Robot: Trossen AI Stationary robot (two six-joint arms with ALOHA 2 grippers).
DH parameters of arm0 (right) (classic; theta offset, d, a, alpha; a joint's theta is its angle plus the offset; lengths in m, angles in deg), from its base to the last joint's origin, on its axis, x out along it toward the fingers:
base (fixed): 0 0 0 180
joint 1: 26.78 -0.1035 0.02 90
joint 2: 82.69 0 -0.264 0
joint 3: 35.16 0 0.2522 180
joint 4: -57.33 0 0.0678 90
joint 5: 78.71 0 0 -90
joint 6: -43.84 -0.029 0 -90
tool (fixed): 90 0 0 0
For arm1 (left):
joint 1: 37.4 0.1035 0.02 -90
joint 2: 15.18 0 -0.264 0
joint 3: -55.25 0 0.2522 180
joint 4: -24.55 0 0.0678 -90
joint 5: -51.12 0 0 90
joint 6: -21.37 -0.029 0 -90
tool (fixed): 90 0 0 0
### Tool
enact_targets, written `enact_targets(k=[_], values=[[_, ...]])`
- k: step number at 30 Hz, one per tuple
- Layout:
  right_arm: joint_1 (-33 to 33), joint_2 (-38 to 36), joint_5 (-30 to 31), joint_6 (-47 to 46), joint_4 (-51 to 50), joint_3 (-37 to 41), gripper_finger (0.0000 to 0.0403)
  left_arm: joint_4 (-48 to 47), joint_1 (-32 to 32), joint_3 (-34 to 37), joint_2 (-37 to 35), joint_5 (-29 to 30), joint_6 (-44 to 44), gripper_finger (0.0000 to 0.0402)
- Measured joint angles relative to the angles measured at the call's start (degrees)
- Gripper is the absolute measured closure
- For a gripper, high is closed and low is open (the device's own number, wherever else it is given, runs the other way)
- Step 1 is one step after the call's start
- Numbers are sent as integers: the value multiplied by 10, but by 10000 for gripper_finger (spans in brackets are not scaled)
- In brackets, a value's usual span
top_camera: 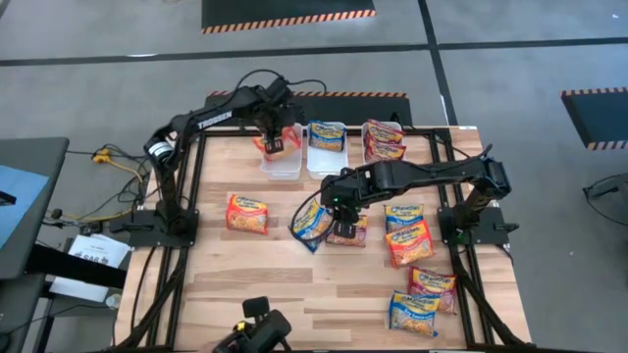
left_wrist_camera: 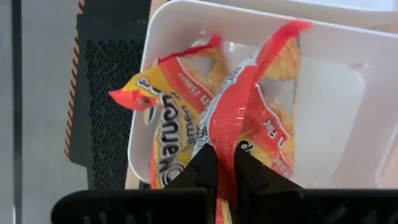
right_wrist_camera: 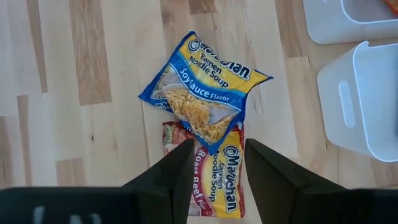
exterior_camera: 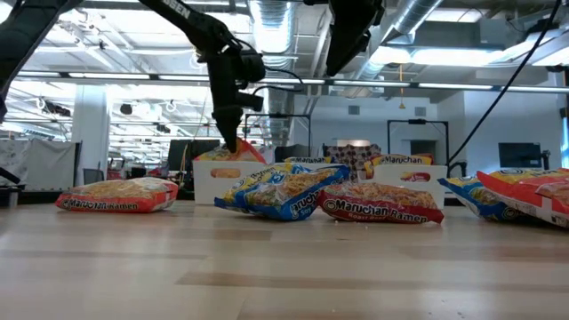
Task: Sort Maruchan noodles
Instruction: Put the orange noodle pack into the left white bin
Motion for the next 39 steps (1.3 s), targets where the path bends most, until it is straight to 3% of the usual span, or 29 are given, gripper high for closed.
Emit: enact_targets(k=[7,14,21,32,39], values=[[0,0,0,0,0,0,237,22,-4,0,4,-7,5,401],[0,0,0,0,0,0,237,37,-4,0,18,-60,-11,393],[0,0,0,0,0,0,237,36,-5,0,41,-33,-11,350],[0,0,0,1,-1,0,237,45,-24,0,41,-54,-26,265],[2,0,0,1,-1,0,237,55,-36,0,39,17,-49,238]])
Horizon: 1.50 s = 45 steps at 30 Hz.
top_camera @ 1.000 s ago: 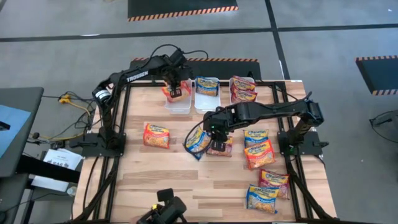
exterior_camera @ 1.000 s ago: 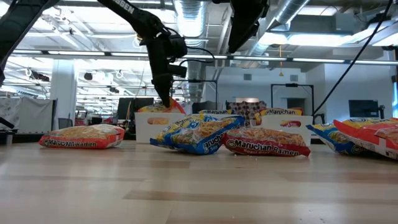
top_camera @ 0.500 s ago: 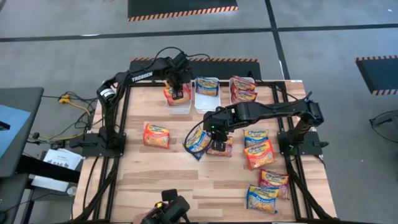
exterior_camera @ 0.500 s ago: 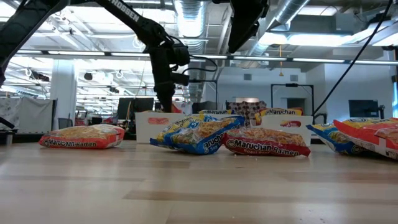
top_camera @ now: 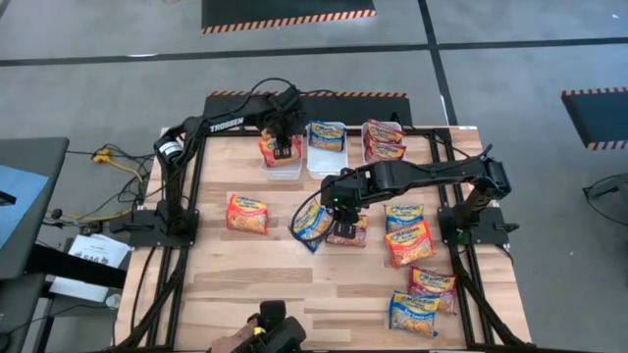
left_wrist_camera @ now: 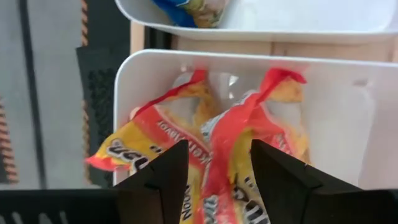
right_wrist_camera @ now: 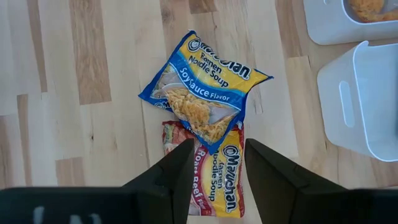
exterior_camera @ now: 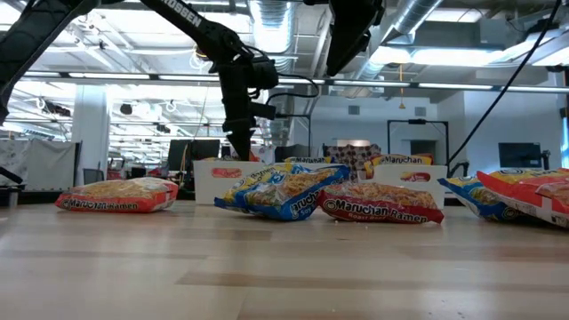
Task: Sort Maruchan noodles
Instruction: Put the orange noodle pack into the left white bin, then put the blue noodle pack into the middle white bin
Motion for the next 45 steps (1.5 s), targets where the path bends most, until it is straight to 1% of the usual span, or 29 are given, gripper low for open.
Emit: enact_targets(k=[6,9,13,18,20,22,24,27,31,35,39,45], values=[[0,0,0,2,-9,0,237,-9,-9,0,0,15,-3,237],[0,0,0,2,-23,0,237,-22,-16,-11,0,34,-5,237],[1,0,0,8,-32,0,237,-52,-19,-57,-1,54,11,237],[5,0,0,15,-52,0,237,-145,-19,-142,-2,42,64,237],[9,0,1,15,-73,0,237,-193,-16,-174,-2,19,96,237],[14,0,1,15,-96,0,237,-231,-14,-203,-2,-26,126,237],[18,0,1,12,-118,0,237,-262,-10,-221,-2,-89,157,237],[23,0,10,1,-145,4,237,-304,-5,-228,-3,-187,183,237],[23,-15,29,-28,-163,52,237,-358,-7,-199,-20,-285,169,237],[23,-54,29,-84,-160,125,237,-340,-19,-130,-67,-347,156,237],[22,-109,28,-135,-136,192,237,-280,-33,-35,-135,-364,168,237],[21,-195,27,-208,-70,276,237,-141,-63,151,-270,-365,224,237]])
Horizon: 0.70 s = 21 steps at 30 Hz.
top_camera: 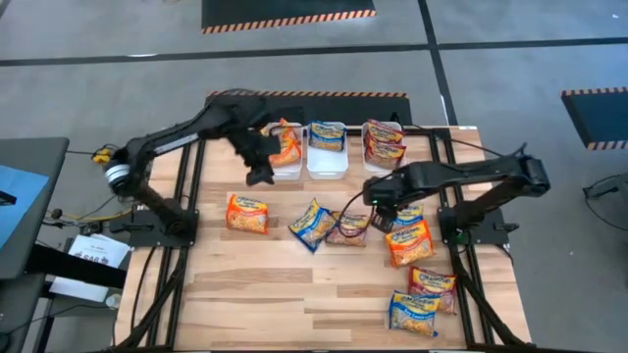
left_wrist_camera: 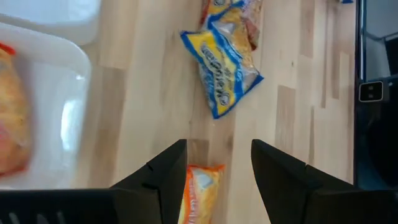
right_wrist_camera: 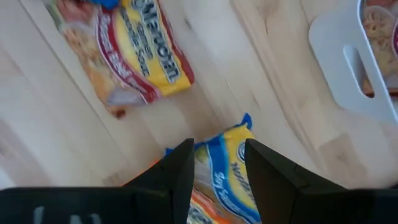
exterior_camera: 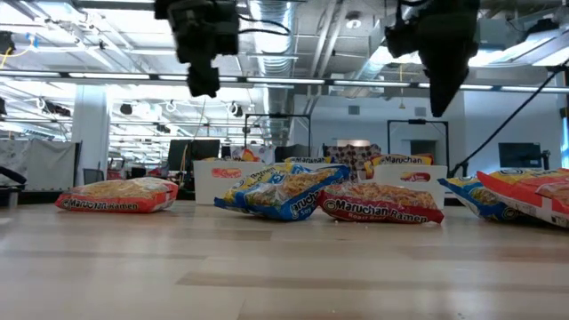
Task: Sort Maruchan noodles
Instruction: Put the blue noodle pack into the middle white bin
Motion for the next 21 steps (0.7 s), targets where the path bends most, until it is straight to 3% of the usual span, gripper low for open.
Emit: enact_targets(k=[9,16,21], values=[[-6,-54,-16,-54,140,99,237,176,-66,227,-201,0,109,237],[-7,-34,-31,-27,246,120,237,333,-116,327,-311,2,191,237],[7,-20,-85,45,362,120,237,432,-140,372,-349,9,238,237]])
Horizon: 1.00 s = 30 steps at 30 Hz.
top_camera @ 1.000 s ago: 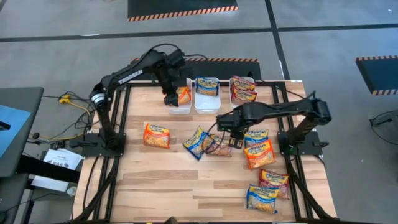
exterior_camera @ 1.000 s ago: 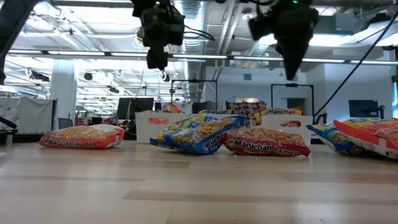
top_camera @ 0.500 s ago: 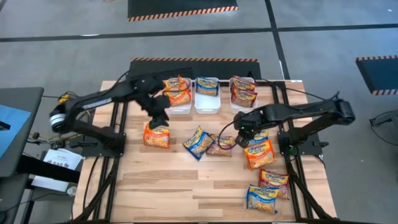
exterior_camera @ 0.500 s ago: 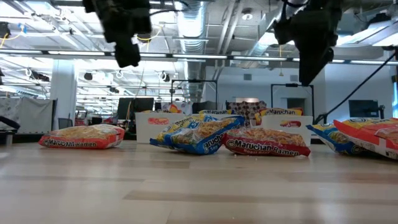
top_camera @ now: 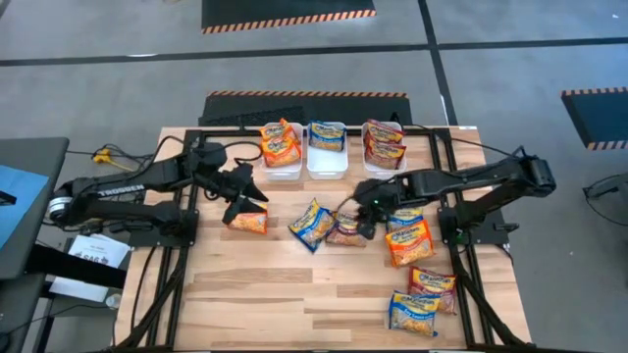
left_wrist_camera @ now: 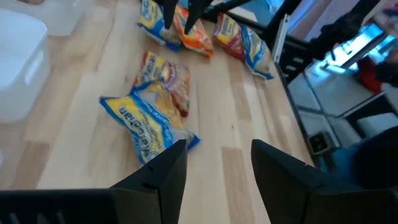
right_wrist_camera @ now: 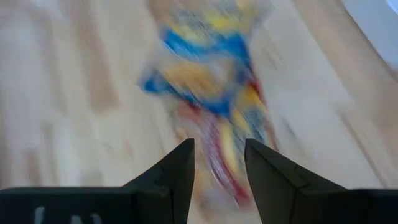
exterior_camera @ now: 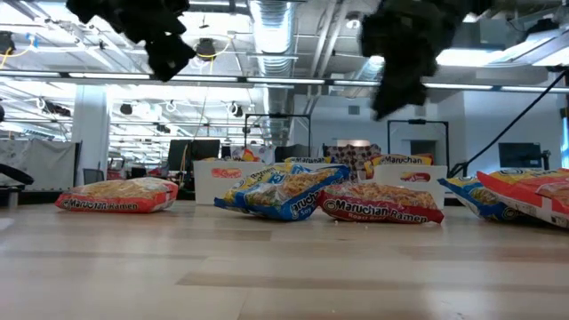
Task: Sort Maruchan noodles
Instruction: Put the blue noodle pack into the middle white bin
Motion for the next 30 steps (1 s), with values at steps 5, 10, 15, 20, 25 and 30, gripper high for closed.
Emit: enact_targets(k=[5,10,15,20,25,30], values=[[20,8,-8,65,100,0,237,15,-9,5,2,26,33,237],[37,9,-8,124,157,-1,233,15,-10,4,10,30,31,237],[58,9,-8,149,162,-16,202,13,-10,4,12,31,31,237],[87,9,-8,162,187,-19,156,12,-10,4,12,33,12,237],[127,29,-56,121,194,-20,143,12,-10,4,12,46,8,237],[149,85,-67,77,183,-20,143,13,-10,4,12,47,31,237]])
